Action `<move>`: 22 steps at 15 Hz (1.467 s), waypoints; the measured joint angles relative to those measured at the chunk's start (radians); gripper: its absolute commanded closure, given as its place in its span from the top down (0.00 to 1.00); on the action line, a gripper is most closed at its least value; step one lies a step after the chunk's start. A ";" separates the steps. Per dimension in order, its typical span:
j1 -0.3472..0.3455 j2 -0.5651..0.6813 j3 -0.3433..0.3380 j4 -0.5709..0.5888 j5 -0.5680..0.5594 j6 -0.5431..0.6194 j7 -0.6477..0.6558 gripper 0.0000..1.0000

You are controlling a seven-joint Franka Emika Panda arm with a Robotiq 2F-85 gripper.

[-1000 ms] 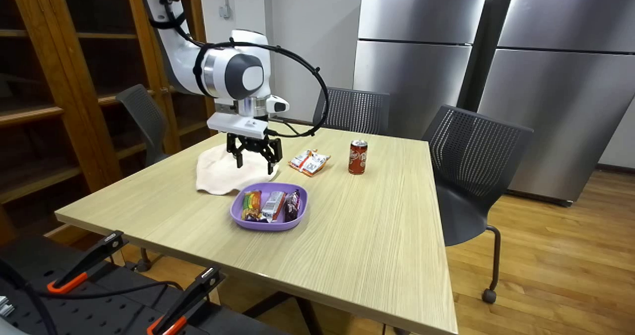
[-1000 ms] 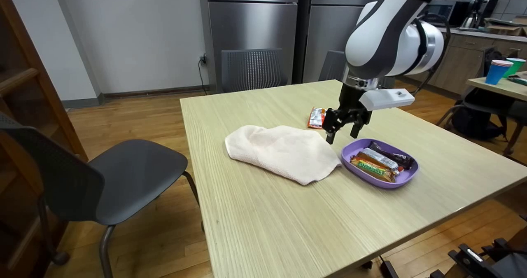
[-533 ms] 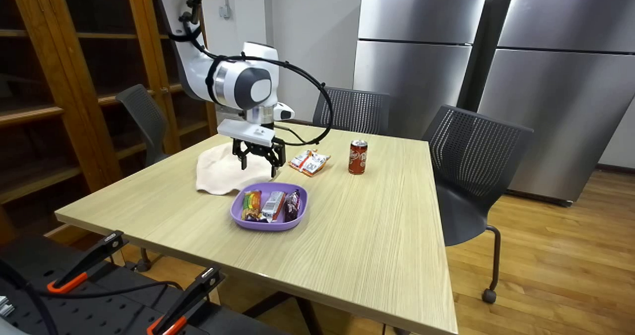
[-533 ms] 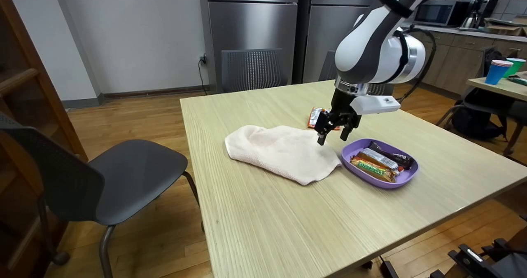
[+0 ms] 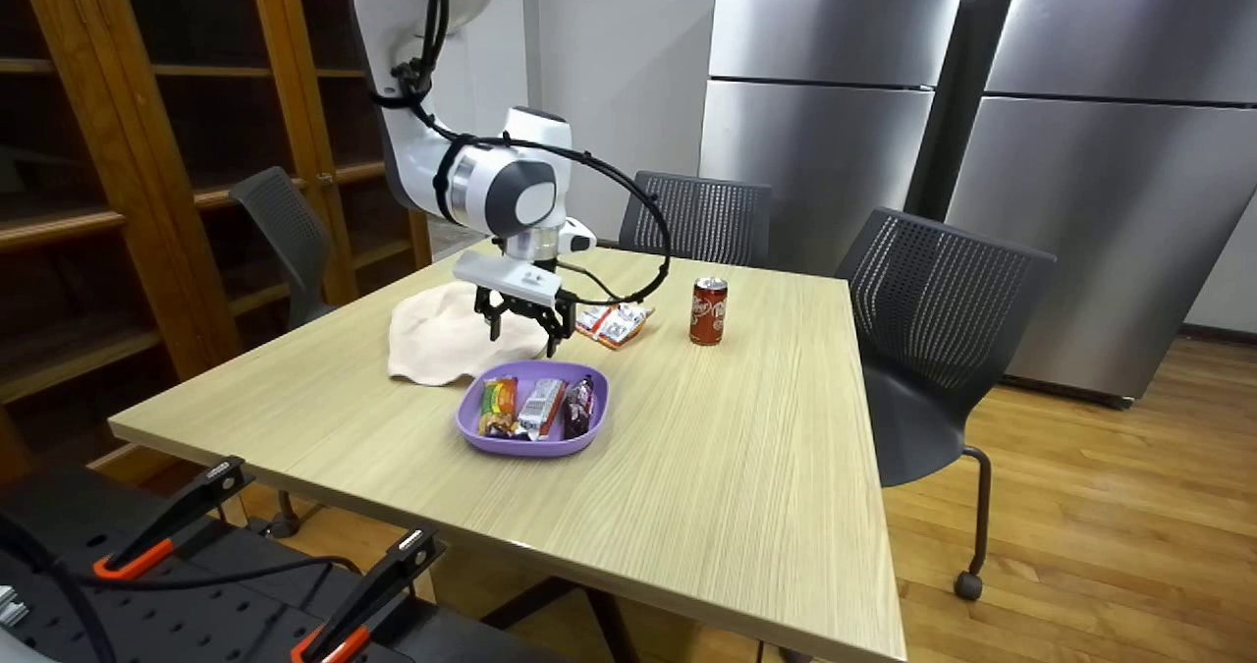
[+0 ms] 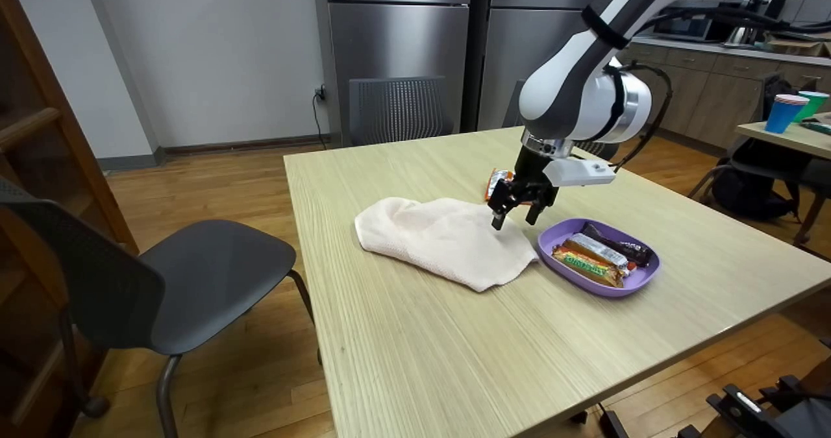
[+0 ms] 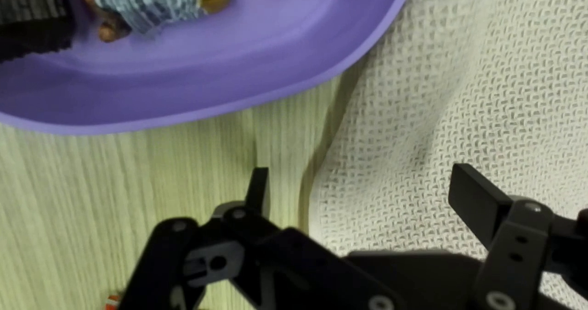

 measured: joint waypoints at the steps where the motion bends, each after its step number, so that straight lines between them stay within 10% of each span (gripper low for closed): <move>1: -0.005 0.011 0.006 0.012 0.000 0.000 -0.004 1.00; 6: -0.012 0.059 0.022 0.066 0.000 -0.002 -0.013 1.00; 17: -0.023 0.077 0.029 0.109 0.000 -0.004 -0.017 0.03; 22: -0.028 0.076 0.030 0.109 0.000 -0.003 -0.020 0.01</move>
